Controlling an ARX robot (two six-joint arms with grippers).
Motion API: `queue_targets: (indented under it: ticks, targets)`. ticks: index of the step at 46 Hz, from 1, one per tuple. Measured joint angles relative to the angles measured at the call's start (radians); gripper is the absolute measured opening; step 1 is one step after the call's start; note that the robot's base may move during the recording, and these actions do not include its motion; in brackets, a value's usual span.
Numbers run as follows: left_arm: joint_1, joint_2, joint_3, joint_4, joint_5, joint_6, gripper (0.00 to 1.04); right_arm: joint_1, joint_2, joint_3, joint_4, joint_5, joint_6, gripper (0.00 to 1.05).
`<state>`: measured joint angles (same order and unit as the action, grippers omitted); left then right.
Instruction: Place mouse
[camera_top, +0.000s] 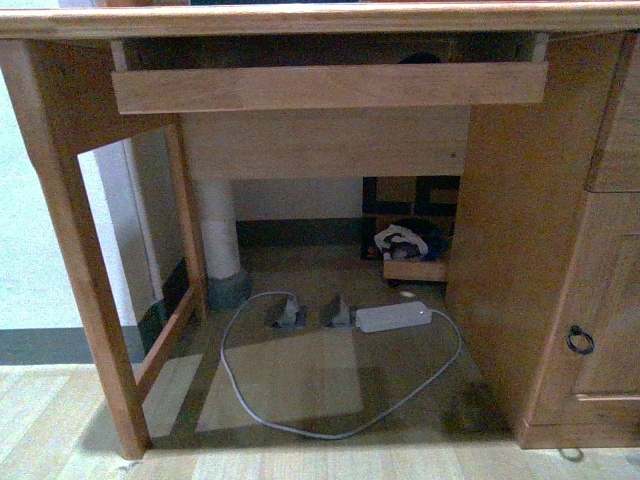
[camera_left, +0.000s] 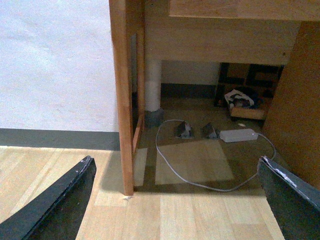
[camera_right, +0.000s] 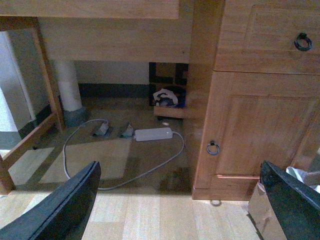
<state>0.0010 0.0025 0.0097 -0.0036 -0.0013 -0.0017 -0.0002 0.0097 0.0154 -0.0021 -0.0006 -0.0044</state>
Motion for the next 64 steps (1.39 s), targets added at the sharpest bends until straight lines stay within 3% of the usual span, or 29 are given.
queue_targets:
  ticks: [64]
  targets:
    - [0.000,0.000,0.000,0.003,0.002,0.001,0.98,0.000,0.000,0.000,0.003,0.001,0.000,0.98]
